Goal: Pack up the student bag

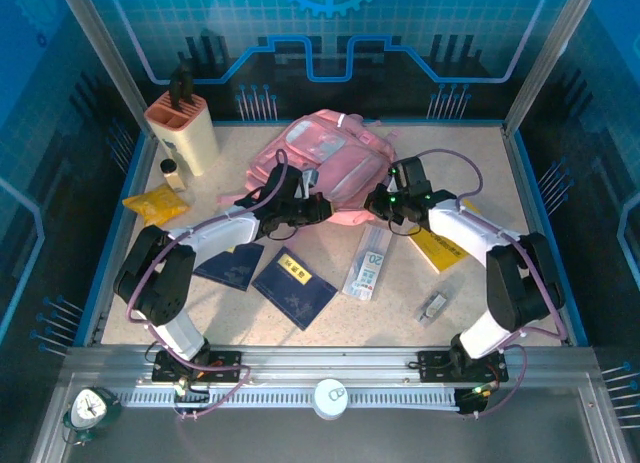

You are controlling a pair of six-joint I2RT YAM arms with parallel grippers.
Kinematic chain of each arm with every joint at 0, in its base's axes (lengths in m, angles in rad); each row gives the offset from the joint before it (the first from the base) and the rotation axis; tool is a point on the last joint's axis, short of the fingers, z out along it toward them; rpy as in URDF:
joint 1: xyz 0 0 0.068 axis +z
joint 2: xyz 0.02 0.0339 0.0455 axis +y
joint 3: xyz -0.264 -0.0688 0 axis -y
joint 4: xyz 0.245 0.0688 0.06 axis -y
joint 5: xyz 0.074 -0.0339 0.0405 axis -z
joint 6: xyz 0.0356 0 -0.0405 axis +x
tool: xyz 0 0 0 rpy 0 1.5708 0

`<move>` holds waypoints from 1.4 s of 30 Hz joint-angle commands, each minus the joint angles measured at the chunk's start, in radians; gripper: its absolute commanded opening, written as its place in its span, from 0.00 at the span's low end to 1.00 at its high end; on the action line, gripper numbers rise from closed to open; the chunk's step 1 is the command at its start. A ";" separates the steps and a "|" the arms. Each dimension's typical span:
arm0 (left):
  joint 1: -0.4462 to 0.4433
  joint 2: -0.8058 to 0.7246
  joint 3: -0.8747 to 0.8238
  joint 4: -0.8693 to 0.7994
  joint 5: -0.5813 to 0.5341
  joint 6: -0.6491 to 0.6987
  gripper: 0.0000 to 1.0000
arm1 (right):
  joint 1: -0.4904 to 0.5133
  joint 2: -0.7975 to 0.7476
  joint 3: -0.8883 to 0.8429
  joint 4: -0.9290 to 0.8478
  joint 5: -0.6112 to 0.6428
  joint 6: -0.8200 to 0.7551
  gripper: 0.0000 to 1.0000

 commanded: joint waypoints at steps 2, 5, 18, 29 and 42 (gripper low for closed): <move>0.123 0.026 -0.023 -0.205 -0.220 0.037 0.00 | -0.085 -0.063 -0.022 -0.007 0.208 -0.043 0.00; 0.156 0.035 -0.043 -0.206 -0.223 0.002 0.00 | -0.082 -0.080 -0.035 -0.001 0.215 -0.026 0.00; 0.160 -0.009 -0.056 -0.169 -0.191 -0.065 0.00 | -0.015 -0.083 -0.032 0.046 0.150 -0.001 0.00; 0.222 0.017 0.086 -0.293 -0.221 0.039 0.15 | 0.215 -0.045 -0.025 0.078 0.048 0.073 0.12; 0.068 -0.103 0.020 -0.295 -0.154 -0.025 0.47 | 0.078 -0.299 -0.106 -0.296 0.215 -0.086 0.86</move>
